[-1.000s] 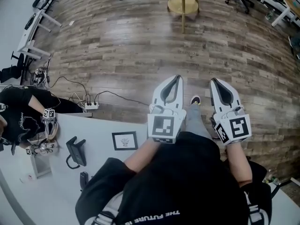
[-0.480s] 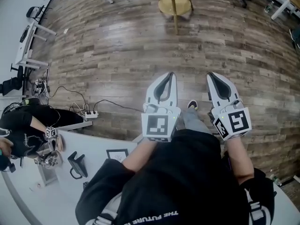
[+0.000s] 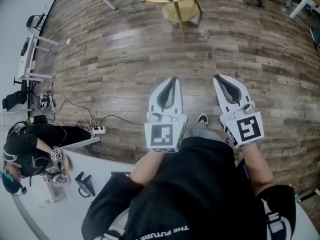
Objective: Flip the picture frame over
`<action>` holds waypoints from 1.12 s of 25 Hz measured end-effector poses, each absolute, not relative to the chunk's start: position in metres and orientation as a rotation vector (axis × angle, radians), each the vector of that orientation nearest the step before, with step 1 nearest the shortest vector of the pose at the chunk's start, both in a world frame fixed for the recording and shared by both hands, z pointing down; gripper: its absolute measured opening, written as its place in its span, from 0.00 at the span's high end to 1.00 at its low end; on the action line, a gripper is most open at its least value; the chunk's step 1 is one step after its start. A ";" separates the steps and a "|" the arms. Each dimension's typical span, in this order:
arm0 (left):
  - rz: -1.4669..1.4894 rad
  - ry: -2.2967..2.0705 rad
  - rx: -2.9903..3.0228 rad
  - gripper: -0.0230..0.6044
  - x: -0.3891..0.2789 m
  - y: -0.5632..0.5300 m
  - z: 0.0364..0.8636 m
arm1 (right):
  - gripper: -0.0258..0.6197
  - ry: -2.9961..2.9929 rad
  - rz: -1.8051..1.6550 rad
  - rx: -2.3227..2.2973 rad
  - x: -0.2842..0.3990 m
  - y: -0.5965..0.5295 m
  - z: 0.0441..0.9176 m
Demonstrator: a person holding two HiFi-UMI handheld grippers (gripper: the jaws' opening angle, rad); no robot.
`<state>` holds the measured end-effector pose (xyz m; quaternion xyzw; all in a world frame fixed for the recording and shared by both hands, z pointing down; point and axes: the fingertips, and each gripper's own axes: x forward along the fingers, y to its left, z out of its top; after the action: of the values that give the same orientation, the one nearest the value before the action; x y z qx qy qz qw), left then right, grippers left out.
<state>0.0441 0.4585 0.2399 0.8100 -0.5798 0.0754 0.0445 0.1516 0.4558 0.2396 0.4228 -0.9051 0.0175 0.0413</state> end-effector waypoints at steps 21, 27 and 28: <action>0.238 -1.755 2.466 0.93 0.036 0.331 0.250 | 0.93 -2.773 0.097 1.291 0.138 0.332 0.249; 0.223 -1.728 2.484 0.93 0.012 0.270 0.252 | 0.93 -2.751 0.093 1.275 0.107 0.275 0.249; 0.219 -1.725 2.486 0.93 0.008 0.259 0.252 | 0.93 -2.746 0.091 1.274 0.104 0.265 0.249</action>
<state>0.0084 0.2588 0.2521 0.8182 -0.5678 0.0720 0.0539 0.1035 0.2653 0.2489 0.4201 -0.9052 0.0300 0.0564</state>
